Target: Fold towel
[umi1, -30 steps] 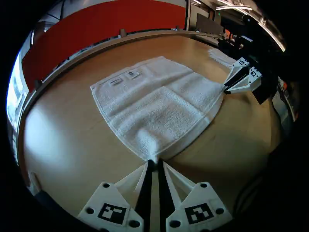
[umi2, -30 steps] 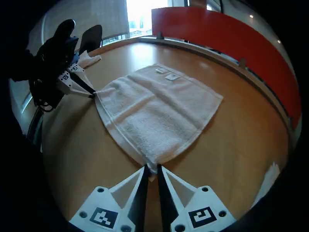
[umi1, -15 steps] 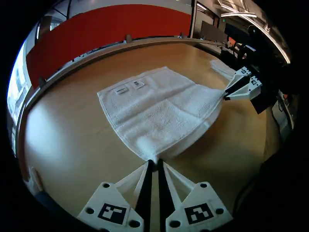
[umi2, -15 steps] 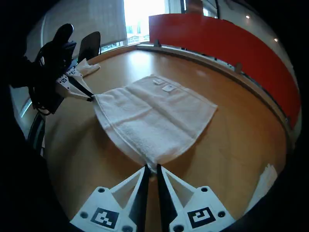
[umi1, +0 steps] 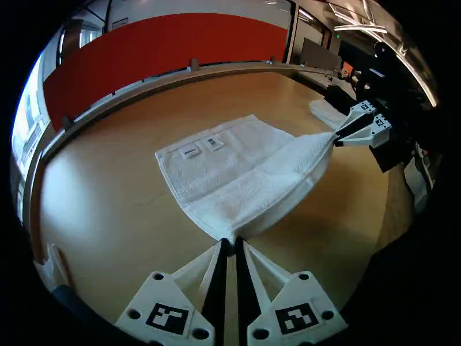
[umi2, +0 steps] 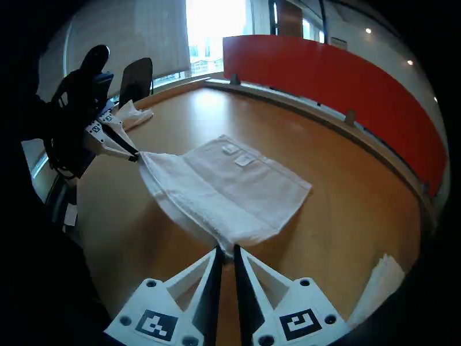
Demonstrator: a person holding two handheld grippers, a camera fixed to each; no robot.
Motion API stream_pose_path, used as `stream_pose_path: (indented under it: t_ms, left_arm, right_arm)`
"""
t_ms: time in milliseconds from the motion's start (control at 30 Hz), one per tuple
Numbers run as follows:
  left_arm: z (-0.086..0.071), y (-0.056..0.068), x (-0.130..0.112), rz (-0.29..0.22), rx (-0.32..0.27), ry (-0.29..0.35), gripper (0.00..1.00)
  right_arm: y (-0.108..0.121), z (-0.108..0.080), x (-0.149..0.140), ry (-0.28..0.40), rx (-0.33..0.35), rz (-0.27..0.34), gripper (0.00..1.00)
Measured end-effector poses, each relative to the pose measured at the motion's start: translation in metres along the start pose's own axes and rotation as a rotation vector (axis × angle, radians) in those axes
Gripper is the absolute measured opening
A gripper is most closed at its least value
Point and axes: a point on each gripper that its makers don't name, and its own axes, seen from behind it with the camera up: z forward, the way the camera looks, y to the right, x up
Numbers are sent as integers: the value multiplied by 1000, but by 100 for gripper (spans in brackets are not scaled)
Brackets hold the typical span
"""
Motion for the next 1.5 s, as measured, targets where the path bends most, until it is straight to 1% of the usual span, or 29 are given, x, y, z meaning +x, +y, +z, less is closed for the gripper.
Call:
stream_pose_path:
  t_ms: [100,300,433,800,1000,1200,1500]
  left_arm:
    - [-7,3,2,-12,-5,4,10]
    - [-20,7,4,-23,-9,3,10]
    - [-26,12,4,-24,-15,-2,10]
    - [-43,29,3,-33,-36,-16,10]
    - [-50,34,1,-45,-43,-22,10]
    - [-54,35,1,-51,-45,-20,10]
    - [-47,28,6,-56,-36,-15,10]
  right_arm:
    - [-2,-6,3,-1,1,-7,14]
    - [-6,-16,8,3,8,1,14]
    - [-8,-23,11,3,7,-4,14]
    - [-11,-38,15,-5,11,-26,14]
    - [-14,-43,16,-7,18,-27,14]
    - [-18,-44,14,-10,26,-28,14]
    - [-13,-42,17,-7,24,-32,14]
